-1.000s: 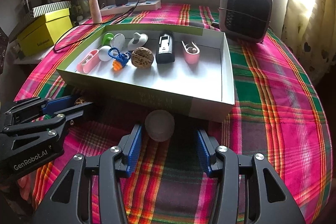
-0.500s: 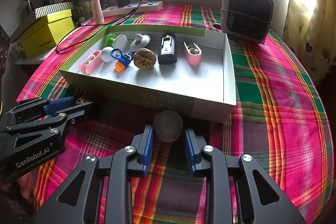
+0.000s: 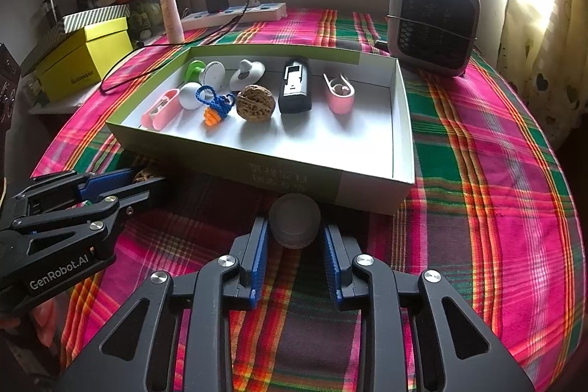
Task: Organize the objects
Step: 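Close left tool on the brown walnut while right tool closes on the white round jar, then carry the walnut and white jar into the white box with both tools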
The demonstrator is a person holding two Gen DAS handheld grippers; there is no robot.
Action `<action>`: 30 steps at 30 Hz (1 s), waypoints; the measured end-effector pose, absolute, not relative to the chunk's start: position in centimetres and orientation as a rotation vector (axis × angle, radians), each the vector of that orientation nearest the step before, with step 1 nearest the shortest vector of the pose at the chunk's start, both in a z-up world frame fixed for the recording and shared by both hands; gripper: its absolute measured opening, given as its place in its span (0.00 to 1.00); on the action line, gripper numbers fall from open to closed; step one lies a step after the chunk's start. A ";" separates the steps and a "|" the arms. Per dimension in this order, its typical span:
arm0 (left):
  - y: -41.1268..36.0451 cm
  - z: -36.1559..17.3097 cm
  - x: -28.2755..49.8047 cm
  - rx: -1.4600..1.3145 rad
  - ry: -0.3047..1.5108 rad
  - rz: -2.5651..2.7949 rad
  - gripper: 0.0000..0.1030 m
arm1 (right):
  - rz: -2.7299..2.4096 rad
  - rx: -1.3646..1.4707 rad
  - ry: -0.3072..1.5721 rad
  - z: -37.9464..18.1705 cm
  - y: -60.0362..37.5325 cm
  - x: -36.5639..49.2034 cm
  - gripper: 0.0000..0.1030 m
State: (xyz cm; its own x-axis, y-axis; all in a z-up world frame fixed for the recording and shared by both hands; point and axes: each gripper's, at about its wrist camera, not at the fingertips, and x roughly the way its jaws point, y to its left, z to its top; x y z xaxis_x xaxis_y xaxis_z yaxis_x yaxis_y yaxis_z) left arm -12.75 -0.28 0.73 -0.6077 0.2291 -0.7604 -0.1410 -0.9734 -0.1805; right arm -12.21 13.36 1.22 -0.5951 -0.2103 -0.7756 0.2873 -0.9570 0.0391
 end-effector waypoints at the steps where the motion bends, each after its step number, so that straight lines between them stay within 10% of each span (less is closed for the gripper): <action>1: -0.3 0.8 -12.7 -1.270 -0.151 2.641 0.27 | -2.579 1.236 0.131 1.2 13.4 -12.2 0.28; 30: 0.4 3.9 -13.1 -1.171 -0.109 2.692 0.27 | -2.603 1.123 0.096 4.1 14.0 -12.3 0.28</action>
State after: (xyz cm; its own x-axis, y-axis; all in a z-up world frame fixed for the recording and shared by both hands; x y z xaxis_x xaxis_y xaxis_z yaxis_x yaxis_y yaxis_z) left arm -13.14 0.36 3.93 -0.6647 0.2153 -0.7154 -0.1566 -0.9765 -0.1483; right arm -12.33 13.98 4.15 -0.6477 -0.2495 -0.7199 0.3016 -0.9516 0.0584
